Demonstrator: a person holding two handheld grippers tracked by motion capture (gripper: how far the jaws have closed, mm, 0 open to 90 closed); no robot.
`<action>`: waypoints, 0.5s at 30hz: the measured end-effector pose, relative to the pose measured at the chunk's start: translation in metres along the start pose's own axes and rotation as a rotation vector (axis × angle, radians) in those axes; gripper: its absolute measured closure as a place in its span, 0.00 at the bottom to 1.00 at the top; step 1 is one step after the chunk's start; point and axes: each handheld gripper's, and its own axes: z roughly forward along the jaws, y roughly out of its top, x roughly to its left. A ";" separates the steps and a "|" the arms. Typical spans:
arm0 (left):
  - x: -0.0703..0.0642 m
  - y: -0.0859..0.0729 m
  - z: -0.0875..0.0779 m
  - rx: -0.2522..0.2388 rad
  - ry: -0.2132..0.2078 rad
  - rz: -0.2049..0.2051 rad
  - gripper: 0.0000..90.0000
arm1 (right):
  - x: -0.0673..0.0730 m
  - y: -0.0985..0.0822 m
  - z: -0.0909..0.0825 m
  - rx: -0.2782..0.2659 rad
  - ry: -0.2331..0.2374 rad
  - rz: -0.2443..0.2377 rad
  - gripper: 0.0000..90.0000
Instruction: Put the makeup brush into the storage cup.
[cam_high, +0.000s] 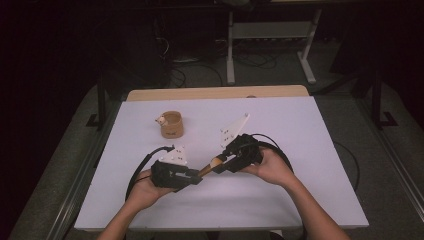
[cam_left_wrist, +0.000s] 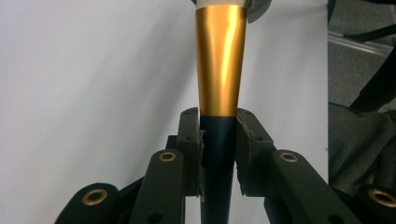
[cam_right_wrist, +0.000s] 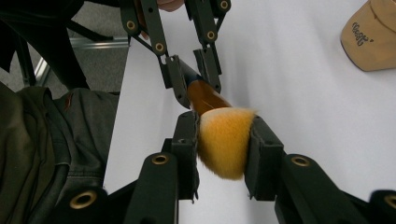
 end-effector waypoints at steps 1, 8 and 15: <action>0.000 0.000 0.001 -0.002 -0.002 -0.005 0.82 | 0.000 0.002 0.000 0.001 -0.002 -0.005 0.76; 0.001 0.001 0.001 0.003 0.006 -0.019 0.82 | 0.002 0.013 0.000 -0.007 -0.008 -0.014 0.76; 0.006 0.001 -0.014 -0.060 0.026 -0.052 0.82 | 0.002 0.011 -0.008 -0.046 -0.061 0.010 0.55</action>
